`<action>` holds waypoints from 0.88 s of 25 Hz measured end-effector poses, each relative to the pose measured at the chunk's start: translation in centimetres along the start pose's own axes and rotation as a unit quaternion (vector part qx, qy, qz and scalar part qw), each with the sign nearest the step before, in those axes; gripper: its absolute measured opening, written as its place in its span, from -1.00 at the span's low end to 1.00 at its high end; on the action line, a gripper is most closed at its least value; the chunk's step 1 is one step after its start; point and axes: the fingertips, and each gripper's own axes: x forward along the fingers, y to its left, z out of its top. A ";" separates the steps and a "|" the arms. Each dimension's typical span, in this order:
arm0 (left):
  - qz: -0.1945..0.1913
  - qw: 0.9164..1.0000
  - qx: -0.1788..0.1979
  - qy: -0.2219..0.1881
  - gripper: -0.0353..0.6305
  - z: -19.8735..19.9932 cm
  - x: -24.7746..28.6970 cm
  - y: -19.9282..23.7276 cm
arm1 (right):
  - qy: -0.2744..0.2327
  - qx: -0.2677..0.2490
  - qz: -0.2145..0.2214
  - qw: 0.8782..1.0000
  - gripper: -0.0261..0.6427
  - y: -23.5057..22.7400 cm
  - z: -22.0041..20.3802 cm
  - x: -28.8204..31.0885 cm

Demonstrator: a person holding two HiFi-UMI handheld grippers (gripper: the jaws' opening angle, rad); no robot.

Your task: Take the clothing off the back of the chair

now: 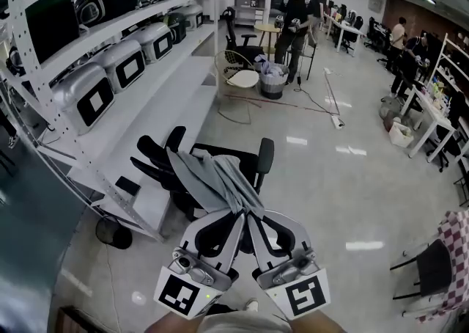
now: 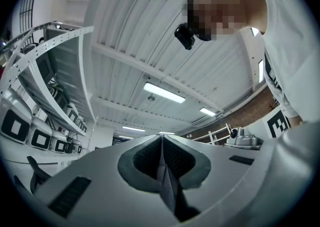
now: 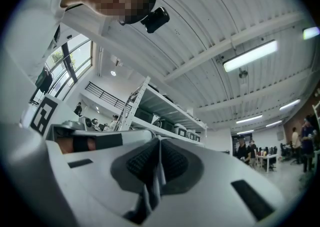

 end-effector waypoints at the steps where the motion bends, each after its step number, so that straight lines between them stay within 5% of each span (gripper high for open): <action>1: 0.001 1.000 0.001 0.000 -0.85 0.1 0.0 -0.3 | -0.001 0.001 0.002 1.000 -0.87 0.0 0.1 -0.3; 13: 0.009 1.000 0.012 -0.003 -0.85 0.7 -0.7 -3.0 | -0.001 0.000 0.015 1.000 -0.87 0.2 0.7 -2.9; 22: -0.022 1.000 0.007 -0.004 -0.85 0.5 0.1 -5.3 | 0.007 -0.001 0.007 1.000 -0.87 -0.7 0.2 -4.4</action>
